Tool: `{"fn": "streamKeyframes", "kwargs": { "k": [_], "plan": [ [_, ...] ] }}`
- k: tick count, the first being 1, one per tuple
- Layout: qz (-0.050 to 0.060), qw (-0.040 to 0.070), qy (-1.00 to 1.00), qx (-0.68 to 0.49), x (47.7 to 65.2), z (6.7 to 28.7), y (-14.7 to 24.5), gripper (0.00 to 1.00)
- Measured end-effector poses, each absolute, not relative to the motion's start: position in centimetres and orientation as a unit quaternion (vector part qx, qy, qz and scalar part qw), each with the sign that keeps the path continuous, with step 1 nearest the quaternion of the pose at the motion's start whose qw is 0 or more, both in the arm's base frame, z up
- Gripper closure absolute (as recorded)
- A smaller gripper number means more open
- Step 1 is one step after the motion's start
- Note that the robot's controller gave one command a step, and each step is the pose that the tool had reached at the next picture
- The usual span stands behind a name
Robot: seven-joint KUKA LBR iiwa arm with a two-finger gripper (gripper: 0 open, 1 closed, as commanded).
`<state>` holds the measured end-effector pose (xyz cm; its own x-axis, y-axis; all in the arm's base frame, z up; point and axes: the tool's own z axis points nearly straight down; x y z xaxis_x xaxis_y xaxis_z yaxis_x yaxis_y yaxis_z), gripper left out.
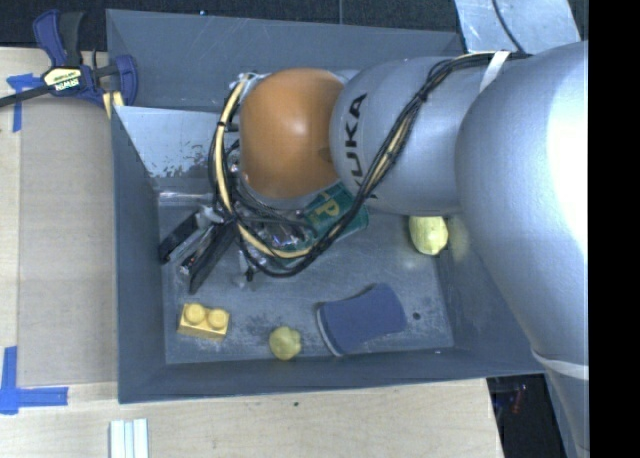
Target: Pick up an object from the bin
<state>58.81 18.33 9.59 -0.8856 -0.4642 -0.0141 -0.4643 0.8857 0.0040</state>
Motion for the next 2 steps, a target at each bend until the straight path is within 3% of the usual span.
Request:
{"fn": "streamKeyframes", "kwargs": {
  "k": [1, 2],
  "plan": [
    [0.001, 0.005, 0.959, -0.284, 56.9, 13.3, 16.4, 0.0],
    [0.004, 0.008, 0.976, -0.217, 59.6, 8.2, 17.3, 1.0]
  ]
}}
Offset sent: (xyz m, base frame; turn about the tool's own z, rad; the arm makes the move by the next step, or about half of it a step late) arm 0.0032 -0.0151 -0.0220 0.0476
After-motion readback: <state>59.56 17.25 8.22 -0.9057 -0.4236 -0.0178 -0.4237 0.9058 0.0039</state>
